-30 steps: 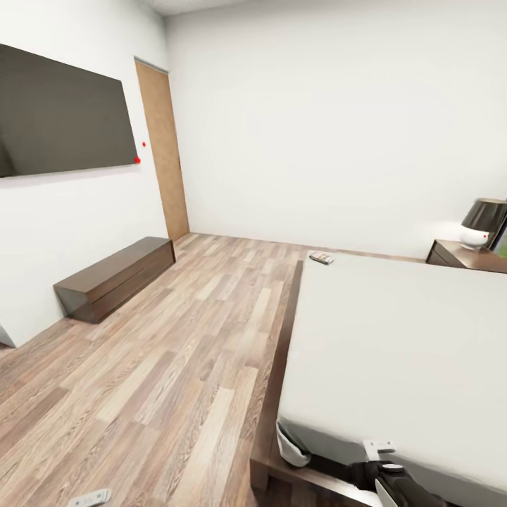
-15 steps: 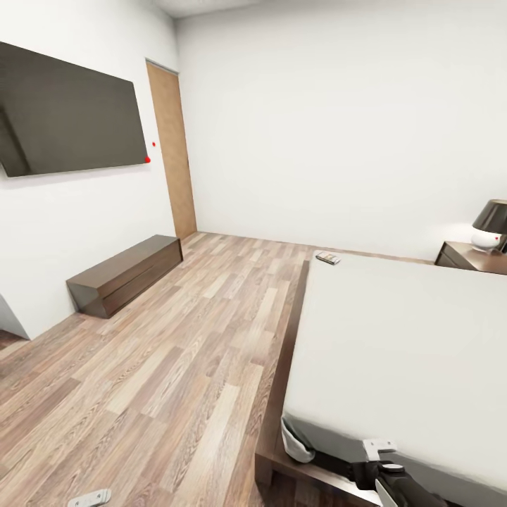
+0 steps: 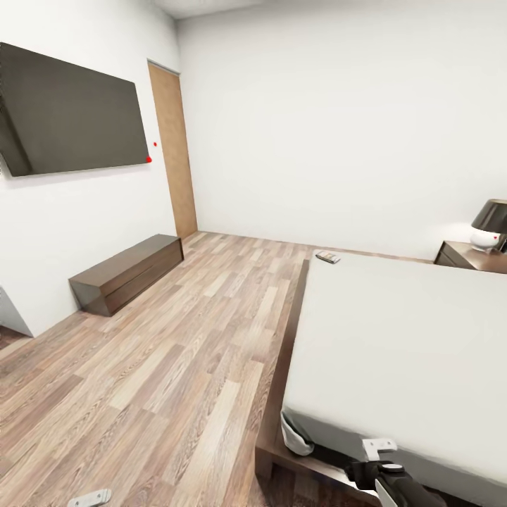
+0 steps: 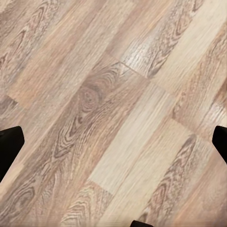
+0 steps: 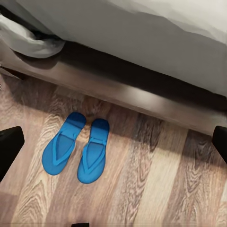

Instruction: In the bedroom, move the book from the bed onto either nightstand, and place the two sandals side by side next to the bed.

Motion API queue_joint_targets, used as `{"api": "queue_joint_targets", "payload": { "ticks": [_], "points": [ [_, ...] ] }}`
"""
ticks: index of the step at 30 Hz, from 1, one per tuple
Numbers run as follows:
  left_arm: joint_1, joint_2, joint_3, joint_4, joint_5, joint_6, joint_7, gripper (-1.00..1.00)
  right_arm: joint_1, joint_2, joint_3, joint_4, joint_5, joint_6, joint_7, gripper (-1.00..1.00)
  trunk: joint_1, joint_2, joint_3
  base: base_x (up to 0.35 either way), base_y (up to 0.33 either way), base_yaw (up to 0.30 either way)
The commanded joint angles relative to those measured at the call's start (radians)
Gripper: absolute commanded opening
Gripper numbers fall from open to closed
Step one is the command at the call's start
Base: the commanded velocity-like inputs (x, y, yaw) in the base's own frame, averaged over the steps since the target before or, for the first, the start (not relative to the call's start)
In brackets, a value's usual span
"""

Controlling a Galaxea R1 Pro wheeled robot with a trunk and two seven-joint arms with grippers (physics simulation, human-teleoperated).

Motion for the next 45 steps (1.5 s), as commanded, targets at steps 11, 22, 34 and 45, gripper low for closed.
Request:
{"api": "queue_joint_targets", "payload": {
  "ticks": [11,22,34,45],
  "points": [
    [-0.001,0.0,0.004,0.001,0.007,-0.002,-0.007,1.0,0.0,0.006,0.004,-0.002,0.0,0.006,-0.001,1.0,0.0,-0.001,-0.001,-0.032,0.0,0.146],
    [-0.001,0.0,0.004,0.002,0.007,-0.002,-0.007,1.0,0.0,0.008,0.004,-0.002,0.0,0.006,-0.001,1.0,0.0,-0.001,-0.001,-0.003,0.0,0.241],
    [-0.001,0.0,0.004,0.002,0.007,-0.002,-0.007,1.0,0.0,0.009,0.004,-0.001,0.0,0.006,-0.001,1.0,0.0,-0.001,-0.001,-0.01,0.01,0.266],
    [-0.001,0.0,0.004,0.002,0.007,-0.002,-0.007,1.0,0.0,0.009,0.004,-0.001,0.0,0.006,-0.001,1.0,0.0,-0.001,-0.001,-0.021,0.02,0.267]
  ]
}}
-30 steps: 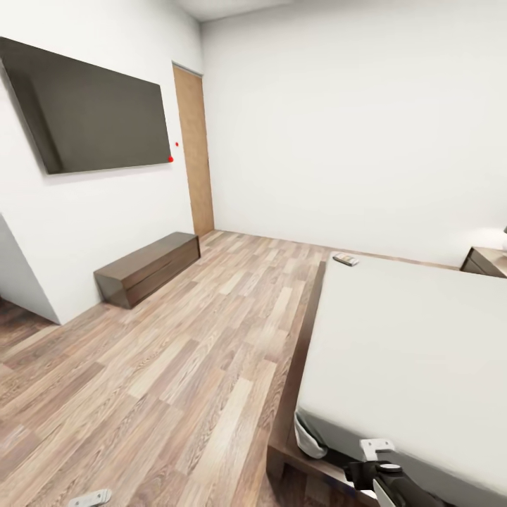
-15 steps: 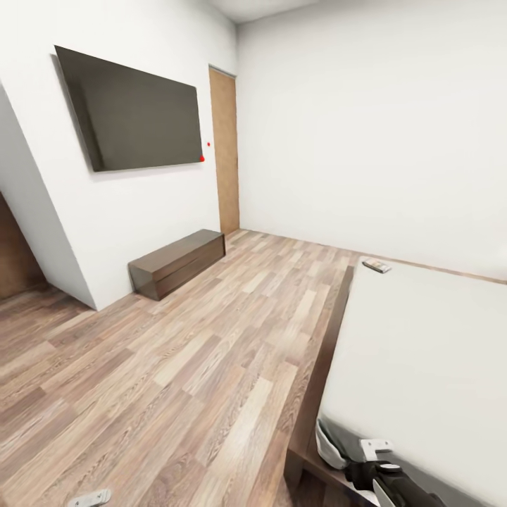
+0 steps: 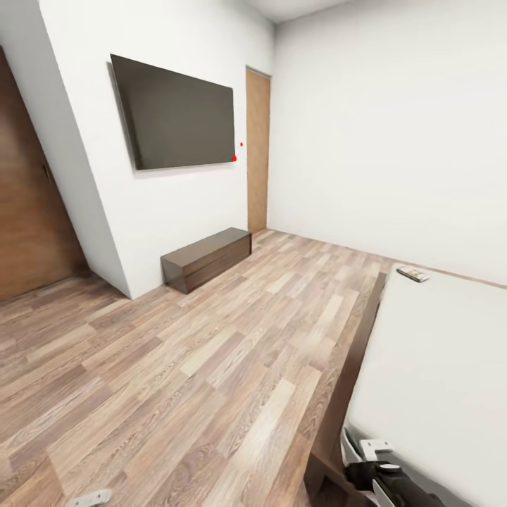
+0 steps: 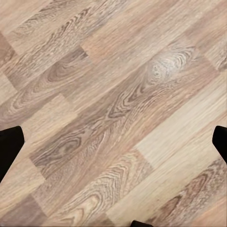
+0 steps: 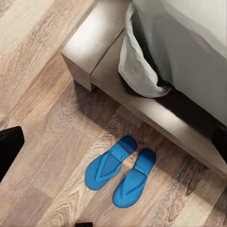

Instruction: In the bedroom, move the book from the bed onto either nightstand, and place the two sandals side by side next to the bed.

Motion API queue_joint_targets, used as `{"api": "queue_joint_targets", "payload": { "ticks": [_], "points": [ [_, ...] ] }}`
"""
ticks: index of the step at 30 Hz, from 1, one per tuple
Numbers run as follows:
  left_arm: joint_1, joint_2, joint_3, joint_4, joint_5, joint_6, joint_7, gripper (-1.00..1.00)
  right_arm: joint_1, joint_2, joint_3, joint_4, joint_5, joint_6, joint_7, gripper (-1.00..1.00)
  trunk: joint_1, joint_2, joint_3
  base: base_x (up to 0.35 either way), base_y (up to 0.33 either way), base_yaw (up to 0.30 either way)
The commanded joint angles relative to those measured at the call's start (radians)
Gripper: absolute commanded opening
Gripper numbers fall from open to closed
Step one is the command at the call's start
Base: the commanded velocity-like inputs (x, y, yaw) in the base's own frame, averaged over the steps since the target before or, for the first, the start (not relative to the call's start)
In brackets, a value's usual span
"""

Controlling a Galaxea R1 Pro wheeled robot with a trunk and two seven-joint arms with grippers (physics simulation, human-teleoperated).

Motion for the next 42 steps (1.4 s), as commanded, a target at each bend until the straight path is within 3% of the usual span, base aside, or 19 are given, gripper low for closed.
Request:
{"api": "queue_joint_targets", "payload": {
  "ticks": [1,27,42],
  "points": [
    [-0.001,0.0,0.004,0.002,0.006,-0.002,-0.007,1.0,0.0,-0.001,0.004,-0.003,0.0,0.007,-0.001,1.0,0.0,-0.001,-0.001,-0.056,0.055,0.177],
    [-0.001,0.0,0.004,0.002,0.007,-0.003,-0.007,1.0,0.0,-0.001,0.004,-0.003,0.0,0.007,-0.001,1.0,0.0,-0.001,-0.001,-0.01,0.01,0.037],
    [-0.001,0.0,0.004,0.002,0.007,-0.003,-0.007,1.0,0.0,0.002,0.004,-0.003,0.0,0.007,-0.001,1.0,0.0,-0.001,-0.001,0.0,0.0,0.241]
  ]
}}
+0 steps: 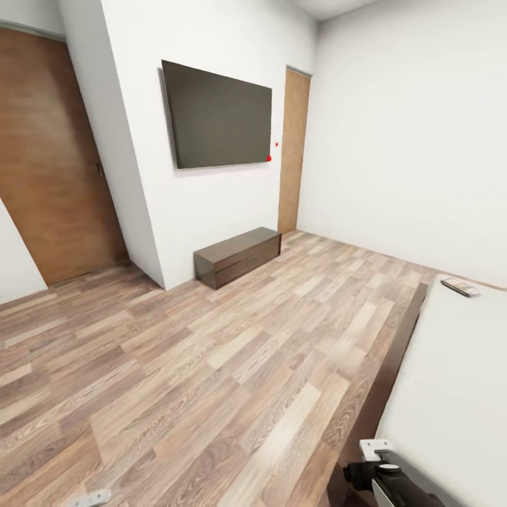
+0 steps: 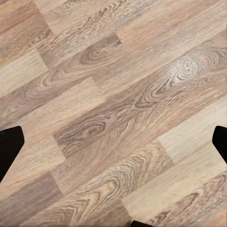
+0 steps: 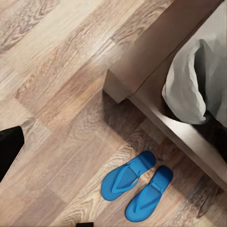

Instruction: In the bedroom, move the book from the bed onto either nightstand, and place the two sandals side by side next to the bed.

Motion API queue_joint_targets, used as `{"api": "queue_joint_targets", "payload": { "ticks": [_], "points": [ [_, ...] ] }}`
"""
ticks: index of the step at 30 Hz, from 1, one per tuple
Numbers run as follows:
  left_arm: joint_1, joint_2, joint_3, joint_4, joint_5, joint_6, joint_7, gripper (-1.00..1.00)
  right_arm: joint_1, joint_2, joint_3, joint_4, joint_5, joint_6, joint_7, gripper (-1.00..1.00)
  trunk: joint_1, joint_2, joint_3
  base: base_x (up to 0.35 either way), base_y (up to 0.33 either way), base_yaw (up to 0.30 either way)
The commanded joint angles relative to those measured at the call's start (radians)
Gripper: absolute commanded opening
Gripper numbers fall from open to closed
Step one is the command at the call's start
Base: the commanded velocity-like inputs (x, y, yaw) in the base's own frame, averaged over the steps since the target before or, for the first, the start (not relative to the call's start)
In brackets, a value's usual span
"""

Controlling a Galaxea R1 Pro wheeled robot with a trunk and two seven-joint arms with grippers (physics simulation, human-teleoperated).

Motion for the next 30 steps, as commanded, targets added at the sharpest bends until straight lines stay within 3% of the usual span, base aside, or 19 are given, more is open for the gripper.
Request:
{"api": "queue_joint_targets", "payload": {
  "ticks": [1,30],
  "points": [
    [-0.001,0.0,0.004,0.002,0.006,-0.002,-0.006,1.0,0.0,0.0,0.004,-0.003,0.0,0.007,-0.001,1.0,0.0,-0.001,-0.001,0.0,0.0,0.283],
    [-0.001,0.0,0.004,0.002,0.005,-0.002,-0.007,1.0,0.0,0.007,0.004,-0.003,0.004,0.006,-0.001,1.0,0.0,-0.001,0.002,0.0,0.0,0.284]
  ]
}}
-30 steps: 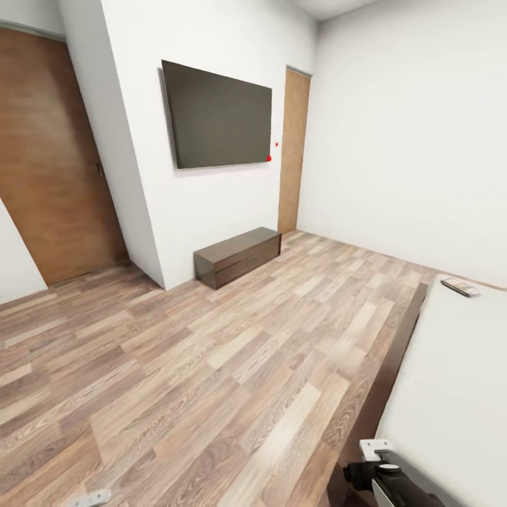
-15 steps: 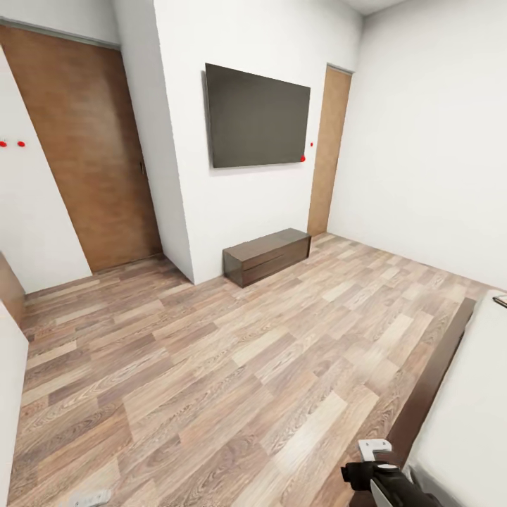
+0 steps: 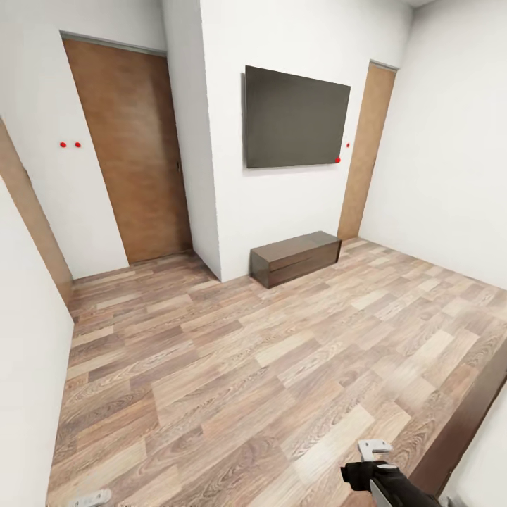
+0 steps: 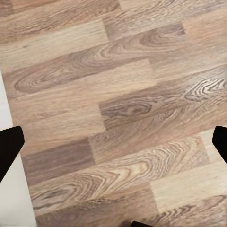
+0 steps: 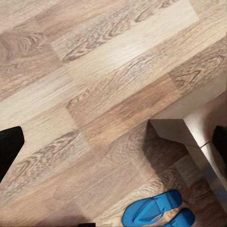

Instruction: In the bedroom, move the book from the bed onto either nightstand, and place the two sandals side by side next to the bed.

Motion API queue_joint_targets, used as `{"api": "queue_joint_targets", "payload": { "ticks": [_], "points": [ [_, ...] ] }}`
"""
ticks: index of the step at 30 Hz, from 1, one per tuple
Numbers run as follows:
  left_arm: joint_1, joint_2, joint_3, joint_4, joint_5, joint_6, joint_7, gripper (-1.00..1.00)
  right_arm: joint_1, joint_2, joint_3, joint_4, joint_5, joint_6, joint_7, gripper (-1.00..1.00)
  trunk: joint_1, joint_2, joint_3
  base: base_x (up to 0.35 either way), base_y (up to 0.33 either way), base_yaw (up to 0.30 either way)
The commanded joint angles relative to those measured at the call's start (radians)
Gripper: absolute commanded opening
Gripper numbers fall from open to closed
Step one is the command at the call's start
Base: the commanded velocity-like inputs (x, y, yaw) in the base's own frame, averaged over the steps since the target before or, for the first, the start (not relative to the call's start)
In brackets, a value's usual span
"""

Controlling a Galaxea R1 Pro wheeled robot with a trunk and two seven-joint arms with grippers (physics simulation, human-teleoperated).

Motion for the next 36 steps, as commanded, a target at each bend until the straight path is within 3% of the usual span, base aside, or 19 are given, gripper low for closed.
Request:
{"api": "queue_joint_targets", "payload": {
  "ticks": [1,36],
  "points": [
    [-0.001,0.0,0.004,0.002,0.006,-0.002,-0.007,1.0,0.0,-0.001,0.004,-0.003,0.0,0.007,-0.001,1.0,0.0,-0.001,0.0,0.0,0.0,0.24],
    [-0.001,-0.007,0.004,0.001,0.006,-0.002,-0.007,1.0,0.001,0.0,0.005,0.017,0.003,-0.043,-0.001,1.0,0.0,-0.001,0.042,0.0,0.0,0.205]
  ]
}}
